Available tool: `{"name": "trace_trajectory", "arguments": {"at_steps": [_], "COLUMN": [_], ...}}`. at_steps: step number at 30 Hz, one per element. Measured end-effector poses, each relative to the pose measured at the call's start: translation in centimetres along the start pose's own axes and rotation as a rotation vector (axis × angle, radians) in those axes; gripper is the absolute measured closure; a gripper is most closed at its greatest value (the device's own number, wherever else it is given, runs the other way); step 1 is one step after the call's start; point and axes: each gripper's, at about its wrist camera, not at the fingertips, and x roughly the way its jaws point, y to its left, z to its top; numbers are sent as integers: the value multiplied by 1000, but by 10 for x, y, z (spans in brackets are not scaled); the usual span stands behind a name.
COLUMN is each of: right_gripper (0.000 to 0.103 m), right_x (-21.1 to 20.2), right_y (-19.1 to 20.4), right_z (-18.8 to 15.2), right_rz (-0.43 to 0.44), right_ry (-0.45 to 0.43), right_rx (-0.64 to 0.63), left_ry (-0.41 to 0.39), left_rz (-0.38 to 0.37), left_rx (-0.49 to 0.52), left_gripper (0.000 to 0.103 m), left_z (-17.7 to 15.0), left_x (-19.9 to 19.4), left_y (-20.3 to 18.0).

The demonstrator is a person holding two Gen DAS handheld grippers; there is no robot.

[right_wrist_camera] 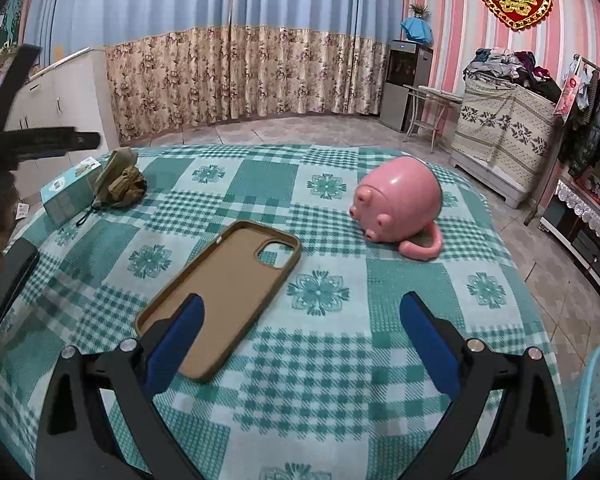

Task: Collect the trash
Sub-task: 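Grasp the beige cloth with the left tool while the right tool grasps the brown paper bag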

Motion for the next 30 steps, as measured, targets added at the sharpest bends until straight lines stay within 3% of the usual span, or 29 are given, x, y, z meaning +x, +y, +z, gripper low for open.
{"name": "trace_trajectory", "arguments": {"at_steps": [3,5,6,10,19,23,30], "right_gripper": [7,7,7,7,7,7,8], "right_x": [4,7,9,16,38,49,81], "right_y": [8,12,15,26,60,94,157], "right_z": [7,12,15,25,44,59,82], "right_rz": [5,9,12,20,68,86,126], "right_ry": [-7,-11,-15,-23,-11,-19,-12], "right_rx": [-21,-32,-37,-50,-56,-104,-182], "left_ry": [63,91,96,49,-66,-38,-28], "left_rz": [-6,-11,-15,-31,-62,-83,-22], "left_rx": [38,43,39,5,-19,-52,-91], "left_gripper": [57,66,76,91,95,95,95], "left_z": [4,4,3,3,-3,-18,-49], "left_x": [25,34,37,25,-52,-64,-74], "left_y": [-9,-10,-9,1,20,39,73]}}
